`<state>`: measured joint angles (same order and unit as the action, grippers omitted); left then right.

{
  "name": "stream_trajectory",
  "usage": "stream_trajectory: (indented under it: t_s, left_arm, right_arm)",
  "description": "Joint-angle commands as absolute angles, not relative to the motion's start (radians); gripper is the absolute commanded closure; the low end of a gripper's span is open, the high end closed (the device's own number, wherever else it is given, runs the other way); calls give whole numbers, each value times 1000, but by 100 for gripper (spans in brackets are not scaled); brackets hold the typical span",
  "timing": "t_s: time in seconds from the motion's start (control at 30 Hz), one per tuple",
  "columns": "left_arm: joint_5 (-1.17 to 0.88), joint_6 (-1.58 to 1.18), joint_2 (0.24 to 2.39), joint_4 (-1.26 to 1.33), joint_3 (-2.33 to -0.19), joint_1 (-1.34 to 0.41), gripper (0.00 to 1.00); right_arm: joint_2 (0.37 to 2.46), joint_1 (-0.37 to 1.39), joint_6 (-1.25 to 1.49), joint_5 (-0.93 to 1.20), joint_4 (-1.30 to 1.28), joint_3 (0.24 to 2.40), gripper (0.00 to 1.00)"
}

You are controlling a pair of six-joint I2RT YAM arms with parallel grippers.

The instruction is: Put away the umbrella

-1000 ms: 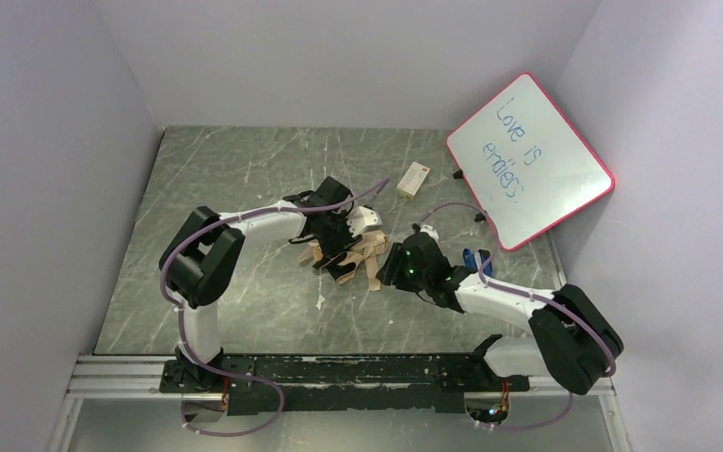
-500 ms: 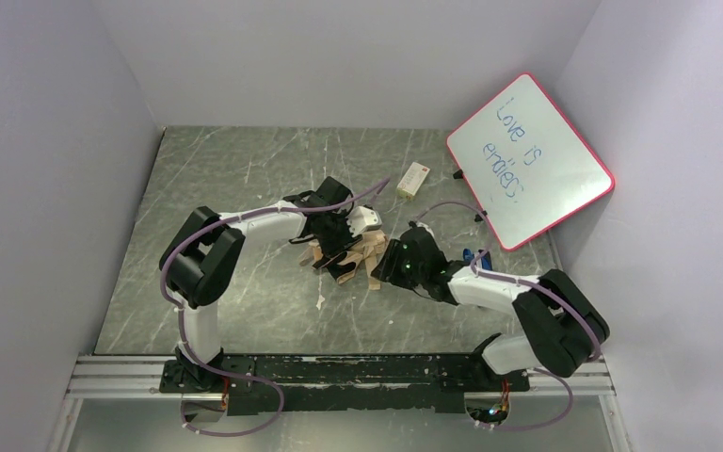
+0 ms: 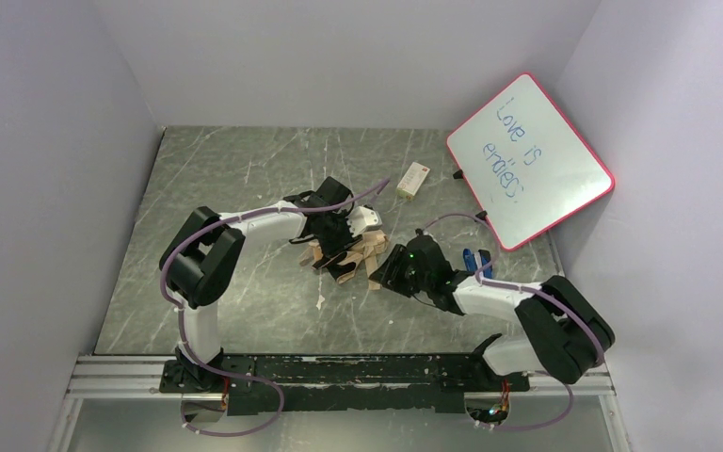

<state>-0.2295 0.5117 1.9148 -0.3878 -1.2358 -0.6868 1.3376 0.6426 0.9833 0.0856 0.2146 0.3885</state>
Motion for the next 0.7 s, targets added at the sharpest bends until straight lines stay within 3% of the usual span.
stream_trajectory:
  t_s: [0.0, 0.33, 0.67]
  left_arm:
    - [-48, 560, 1998, -427, -1190, -675, 95]
    - [-49, 560, 2003, -428, -1191, -675, 95]
    - [-46, 557, 2004, -428, -1190, -675, 95]
  right_arm:
    - [1401, 637, 991, 103, 202, 386, 49]
    - [1418, 637, 1054, 131, 323, 339, 49]
    - [1493, 635, 1088, 214, 614, 285, 48]
